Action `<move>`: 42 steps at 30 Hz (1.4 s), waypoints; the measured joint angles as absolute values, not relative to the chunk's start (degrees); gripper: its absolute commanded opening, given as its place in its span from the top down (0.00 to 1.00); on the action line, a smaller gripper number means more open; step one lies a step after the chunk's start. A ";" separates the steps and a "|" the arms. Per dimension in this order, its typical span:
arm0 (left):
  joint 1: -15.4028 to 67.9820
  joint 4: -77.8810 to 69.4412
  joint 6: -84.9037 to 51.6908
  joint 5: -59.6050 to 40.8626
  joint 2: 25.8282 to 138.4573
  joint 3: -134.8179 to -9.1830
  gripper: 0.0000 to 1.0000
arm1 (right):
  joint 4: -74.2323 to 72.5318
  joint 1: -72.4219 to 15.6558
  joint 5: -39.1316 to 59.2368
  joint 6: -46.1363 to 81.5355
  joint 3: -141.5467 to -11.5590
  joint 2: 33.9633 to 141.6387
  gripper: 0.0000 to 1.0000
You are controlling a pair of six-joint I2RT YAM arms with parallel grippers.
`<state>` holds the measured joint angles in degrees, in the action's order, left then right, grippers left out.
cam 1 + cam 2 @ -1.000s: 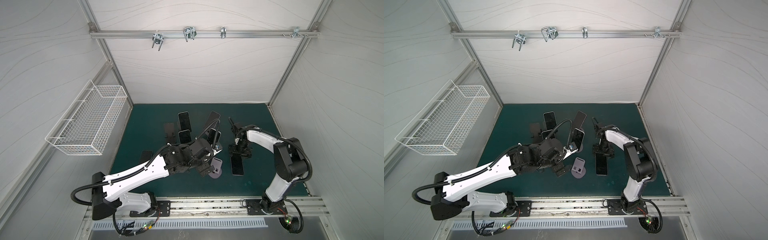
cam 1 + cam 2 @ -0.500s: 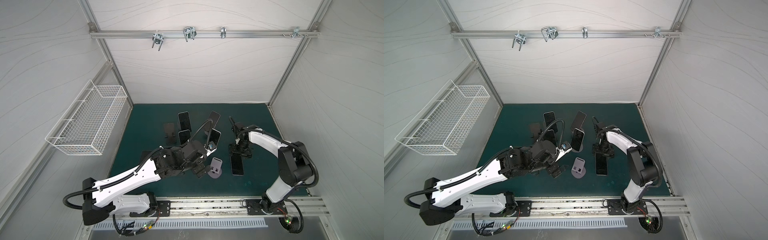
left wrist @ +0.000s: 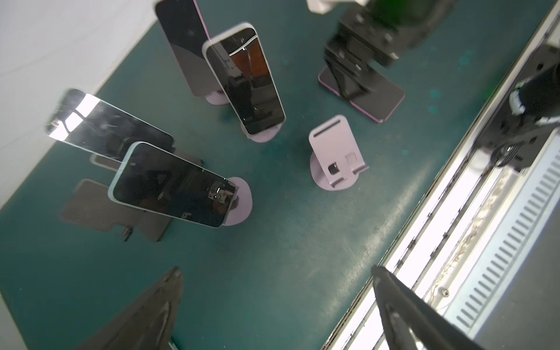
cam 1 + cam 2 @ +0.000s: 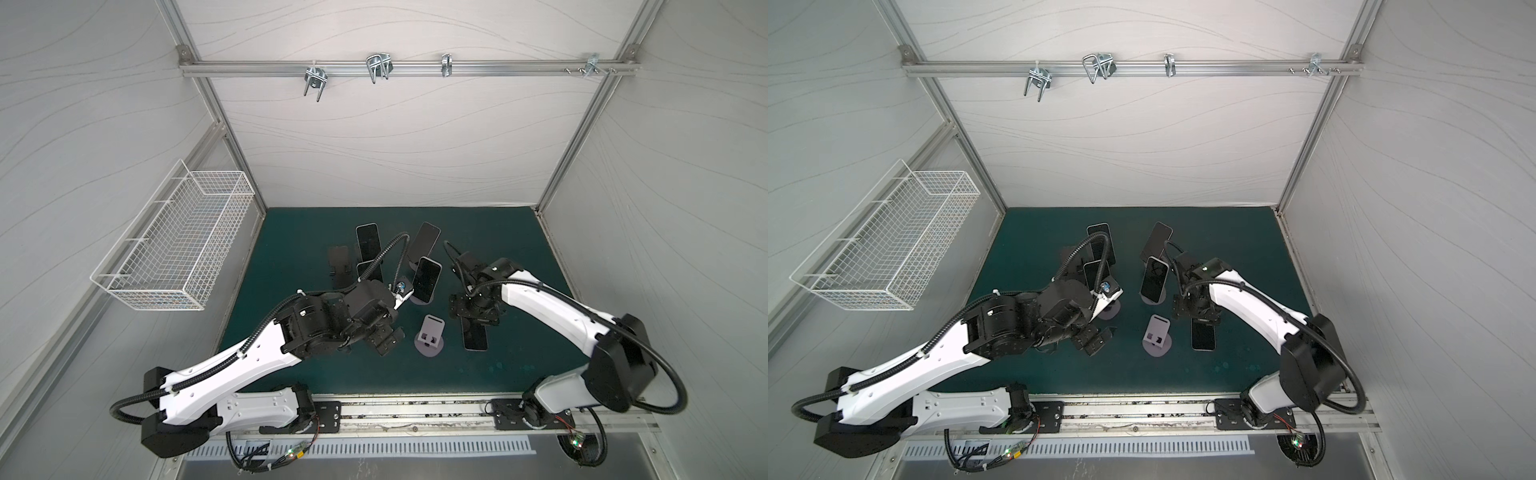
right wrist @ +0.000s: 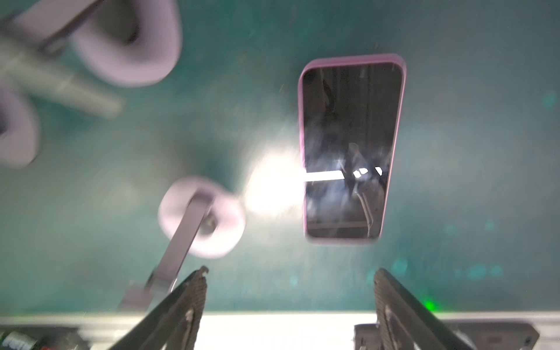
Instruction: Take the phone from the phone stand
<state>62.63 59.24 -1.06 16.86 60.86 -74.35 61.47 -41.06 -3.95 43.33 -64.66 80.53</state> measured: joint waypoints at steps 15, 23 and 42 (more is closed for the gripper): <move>62.63 66.61 -7.33 13.82 46.37 -74.35 0.01 | 77.49 -56.58 -14.55 67.09 -79.77 79.29 0.15; 62.63 69.89 -12.47 11.81 47.70 -74.35 0.01 | 76.16 -64.05 -17.98 73.03 -82.24 85.82 0.15; 62.63 68.34 -16.99 9.17 45.84 -66.96 0.01 | 67.37 -67.33 -18.04 81.41 -81.28 89.91 0.15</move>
